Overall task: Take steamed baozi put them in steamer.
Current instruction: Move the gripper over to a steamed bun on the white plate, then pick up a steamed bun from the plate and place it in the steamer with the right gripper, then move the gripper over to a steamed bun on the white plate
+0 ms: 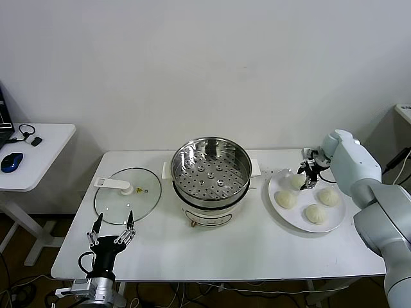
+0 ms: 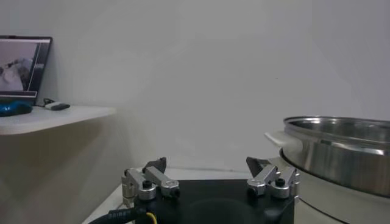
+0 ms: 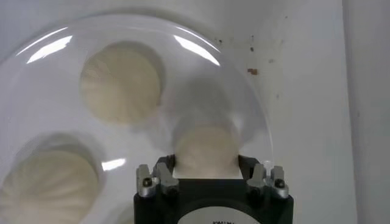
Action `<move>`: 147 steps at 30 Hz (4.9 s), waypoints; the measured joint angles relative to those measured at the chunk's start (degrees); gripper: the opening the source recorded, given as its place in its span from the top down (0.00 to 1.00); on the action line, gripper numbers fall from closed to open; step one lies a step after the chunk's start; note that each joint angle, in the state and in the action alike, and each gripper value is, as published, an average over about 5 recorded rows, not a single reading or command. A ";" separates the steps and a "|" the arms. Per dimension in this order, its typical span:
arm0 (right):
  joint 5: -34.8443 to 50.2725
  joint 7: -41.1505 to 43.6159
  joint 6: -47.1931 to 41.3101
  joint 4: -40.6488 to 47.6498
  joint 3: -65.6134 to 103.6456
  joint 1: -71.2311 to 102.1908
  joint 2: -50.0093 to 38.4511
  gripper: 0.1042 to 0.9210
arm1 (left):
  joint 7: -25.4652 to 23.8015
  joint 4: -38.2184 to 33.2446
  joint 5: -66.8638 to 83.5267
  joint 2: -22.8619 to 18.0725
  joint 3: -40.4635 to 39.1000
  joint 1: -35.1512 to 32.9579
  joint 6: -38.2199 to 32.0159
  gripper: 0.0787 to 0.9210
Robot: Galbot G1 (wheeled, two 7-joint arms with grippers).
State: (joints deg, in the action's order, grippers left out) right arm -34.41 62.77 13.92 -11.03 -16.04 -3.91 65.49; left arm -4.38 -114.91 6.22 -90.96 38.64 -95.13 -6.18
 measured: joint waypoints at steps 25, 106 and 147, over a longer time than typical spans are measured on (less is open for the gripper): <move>18.69 4.38 1.87 -27.51 -25.34 -8.34 -12.56 0.35 | 1.19 -0.70 0.83 -0.77 0.23 -0.87 0.07 0.12; 0.16 0.12 27.41 -25.68 -42.09 -15.95 21.57 0.30 | 1.72 -4.66 2.20 -0.17 0.91 -1.50 1.19 0.12; 39.45 7.75 4.88 -43.57 -60.02 -34.59 -7.54 0.12 | 1.84 -5.31 2.08 0.44 0.75 -1.64 1.41 0.12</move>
State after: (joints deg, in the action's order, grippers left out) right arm 5.04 70.53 18.80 -54.59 -76.06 -38.50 57.95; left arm -2.53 -120.22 8.31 -90.53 39.39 -96.77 -4.77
